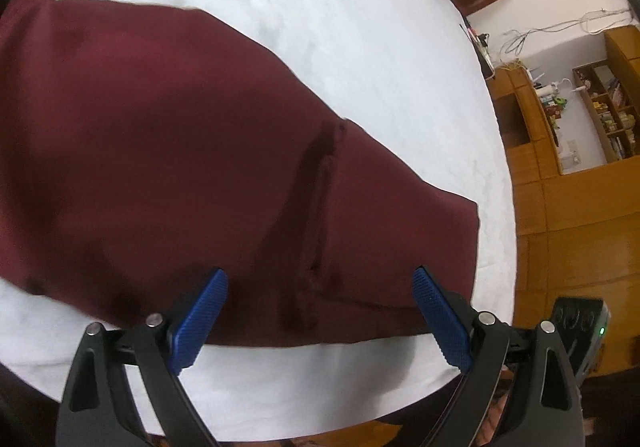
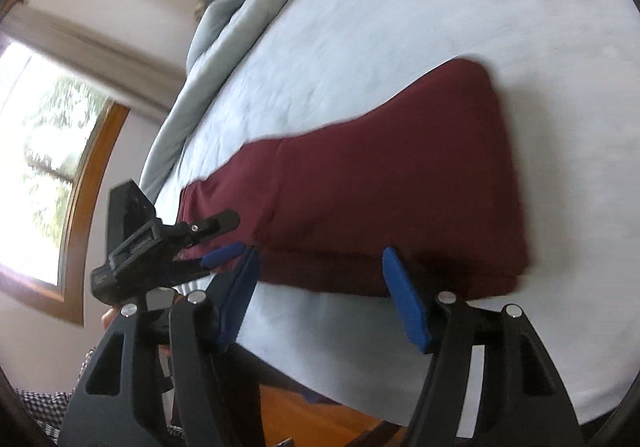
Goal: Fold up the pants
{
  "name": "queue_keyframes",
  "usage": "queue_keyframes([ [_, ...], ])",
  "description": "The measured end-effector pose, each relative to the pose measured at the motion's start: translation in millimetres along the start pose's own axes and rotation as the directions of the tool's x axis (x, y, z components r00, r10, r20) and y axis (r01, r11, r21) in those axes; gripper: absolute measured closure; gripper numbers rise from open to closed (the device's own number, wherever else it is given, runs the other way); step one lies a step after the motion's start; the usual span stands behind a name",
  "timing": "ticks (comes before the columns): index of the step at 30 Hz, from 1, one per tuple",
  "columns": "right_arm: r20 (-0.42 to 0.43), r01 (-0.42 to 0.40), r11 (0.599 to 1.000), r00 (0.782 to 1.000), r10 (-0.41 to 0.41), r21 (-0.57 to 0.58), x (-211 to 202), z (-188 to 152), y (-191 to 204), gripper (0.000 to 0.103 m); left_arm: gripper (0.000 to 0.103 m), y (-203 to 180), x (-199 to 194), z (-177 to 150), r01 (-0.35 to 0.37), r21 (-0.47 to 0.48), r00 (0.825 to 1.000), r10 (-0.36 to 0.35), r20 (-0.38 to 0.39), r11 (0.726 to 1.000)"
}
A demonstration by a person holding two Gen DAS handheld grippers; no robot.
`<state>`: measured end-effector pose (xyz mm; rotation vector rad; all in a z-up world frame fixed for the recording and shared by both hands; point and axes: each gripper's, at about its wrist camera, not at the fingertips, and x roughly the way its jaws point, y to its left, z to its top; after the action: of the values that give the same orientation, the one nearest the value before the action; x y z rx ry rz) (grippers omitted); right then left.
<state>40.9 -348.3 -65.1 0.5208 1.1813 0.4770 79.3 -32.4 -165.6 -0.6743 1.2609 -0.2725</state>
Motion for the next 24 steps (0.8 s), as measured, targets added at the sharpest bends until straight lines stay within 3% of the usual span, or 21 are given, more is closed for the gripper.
queue_keyframes([
  [4,0.055,0.031,0.999,0.998,-0.033,0.023,-22.8,-0.4,-14.6,0.039,0.009,0.0,31.2,5.5,0.023,-0.063,0.997,-0.028,-0.071,0.998],
  [7,0.073,0.045,0.998,0.996,-0.048,0.040,-31.5,-3.5,-25.0,0.039,0.010,-2.0,37.7,3.6,0.053,-0.082,0.997,-0.058,-0.054,0.995],
  [8,0.075,0.046,0.998,0.996,-0.050,0.046,-31.7,-4.6,-27.2,0.039,0.020,-5.2,39.0,2.9,0.080,-0.081,0.995,-0.085,-0.061,0.994],
  [11,0.080,0.059,0.996,0.995,-0.064,0.064,-32.3,-8.6,-35.5,0.039,0.058,-12.8,43.4,1.0,0.058,-0.060,0.995,-0.062,-0.074,0.997],
  [15,0.086,0.052,0.995,0.994,-0.059,0.083,-26.8,-9.5,-36.2,0.039,0.077,-12.6,53.1,-0.5,0.022,-0.034,0.997,-0.024,-0.077,0.999],
  [18,0.089,0.062,0.994,0.994,-0.070,0.092,-30.7,-9.6,-41.2,0.039,0.083,-14.6,43.4,-1.0,0.035,-0.024,0.999,-0.036,-0.041,0.999],
  [24,0.118,0.062,0.992,0.990,-0.075,0.111,-42.3,-5.0,-44.3,0.039,0.084,-11.8,-16.9,1.1,0.039,0.033,0.993,-0.042,0.108,0.999],
])
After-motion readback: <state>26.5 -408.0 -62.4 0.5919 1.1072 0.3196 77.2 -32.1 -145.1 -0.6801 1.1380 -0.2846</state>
